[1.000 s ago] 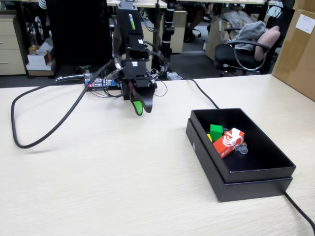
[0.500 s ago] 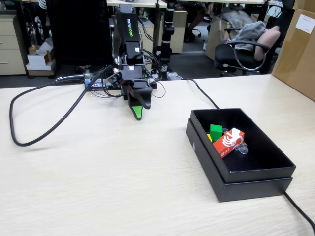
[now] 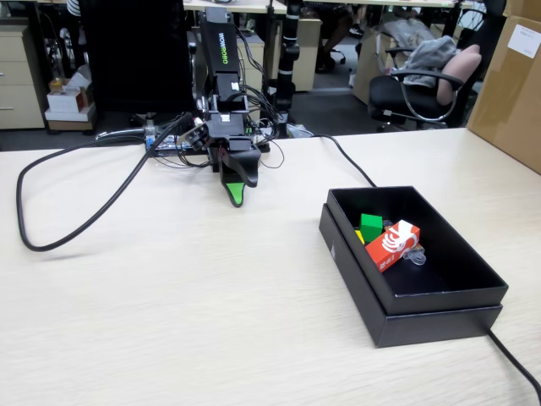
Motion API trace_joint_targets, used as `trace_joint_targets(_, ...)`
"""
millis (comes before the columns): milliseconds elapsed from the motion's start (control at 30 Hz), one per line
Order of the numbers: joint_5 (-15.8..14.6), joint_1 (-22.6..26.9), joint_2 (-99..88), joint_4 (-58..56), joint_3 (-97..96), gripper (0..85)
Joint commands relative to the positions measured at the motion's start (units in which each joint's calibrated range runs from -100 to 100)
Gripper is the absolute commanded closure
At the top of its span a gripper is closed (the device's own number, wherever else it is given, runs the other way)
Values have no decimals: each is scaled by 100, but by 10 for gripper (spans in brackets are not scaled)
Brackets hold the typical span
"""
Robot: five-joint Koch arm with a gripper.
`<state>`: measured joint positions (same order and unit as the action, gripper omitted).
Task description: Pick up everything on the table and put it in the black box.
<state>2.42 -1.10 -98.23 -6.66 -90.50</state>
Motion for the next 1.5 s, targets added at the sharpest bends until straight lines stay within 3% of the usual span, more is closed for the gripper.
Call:
trace_joint_targets(0,49,-10,167,-98,-107,363)
trace_joint_targets(1467,54,-24,-5,-29,-288,363)
